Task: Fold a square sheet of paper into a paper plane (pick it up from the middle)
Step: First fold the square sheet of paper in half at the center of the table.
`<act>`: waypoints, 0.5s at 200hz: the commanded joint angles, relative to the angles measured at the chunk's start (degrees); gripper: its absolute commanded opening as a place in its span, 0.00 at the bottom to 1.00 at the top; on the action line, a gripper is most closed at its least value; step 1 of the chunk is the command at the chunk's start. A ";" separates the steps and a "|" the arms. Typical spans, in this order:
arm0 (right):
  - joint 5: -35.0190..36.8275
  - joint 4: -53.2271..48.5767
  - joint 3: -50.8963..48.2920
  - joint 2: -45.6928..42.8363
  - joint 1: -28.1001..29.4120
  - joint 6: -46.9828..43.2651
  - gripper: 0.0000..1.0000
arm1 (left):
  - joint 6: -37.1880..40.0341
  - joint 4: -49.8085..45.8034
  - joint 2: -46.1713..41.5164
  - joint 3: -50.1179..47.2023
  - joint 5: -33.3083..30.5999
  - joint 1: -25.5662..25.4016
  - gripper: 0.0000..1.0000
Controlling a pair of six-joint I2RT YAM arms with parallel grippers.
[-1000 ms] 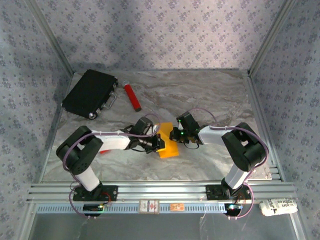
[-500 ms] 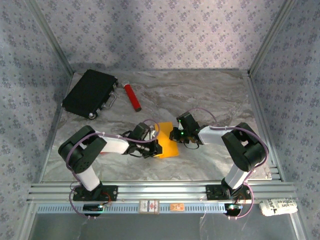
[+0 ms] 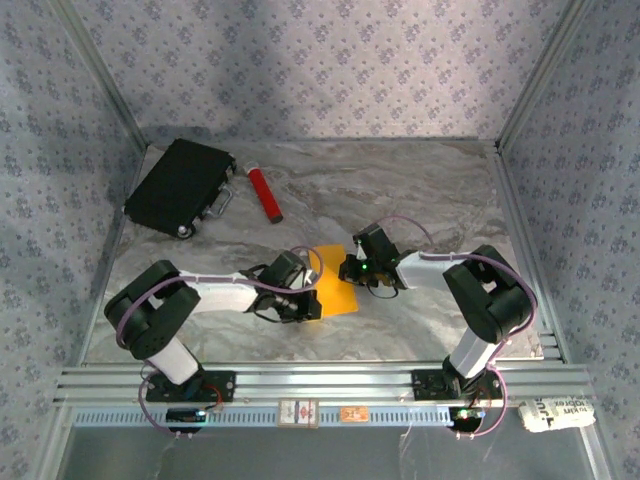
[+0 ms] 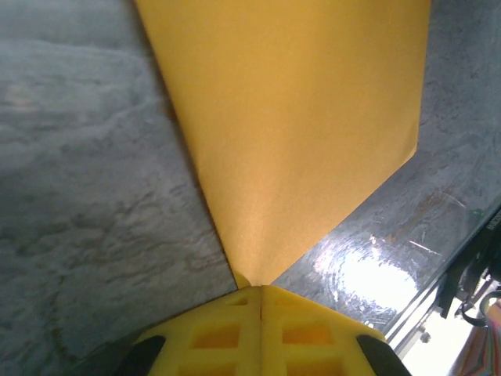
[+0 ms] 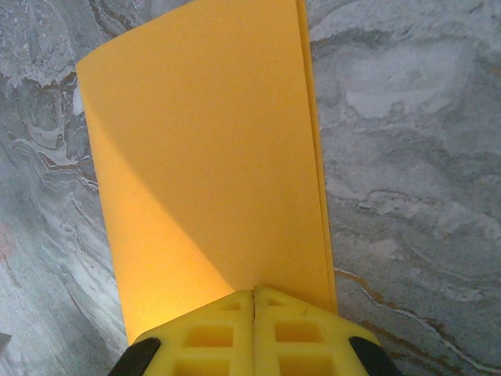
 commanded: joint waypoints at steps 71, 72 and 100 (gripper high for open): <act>3.82 -8.39 -2.67 3.44 -0.40 0.18 0.00 | -2.93 5.72 -6.38 3.06 1.59 6.03 0.06; 3.81 -8.37 -2.67 3.43 -0.38 0.21 0.00 | -2.93 5.81 -6.15 3.20 1.75 6.20 0.06; 3.65 -8.41 -2.42 3.74 -0.36 0.19 0.00 | -2.50 6.75 -0.82 7.51 3.80 8.46 0.06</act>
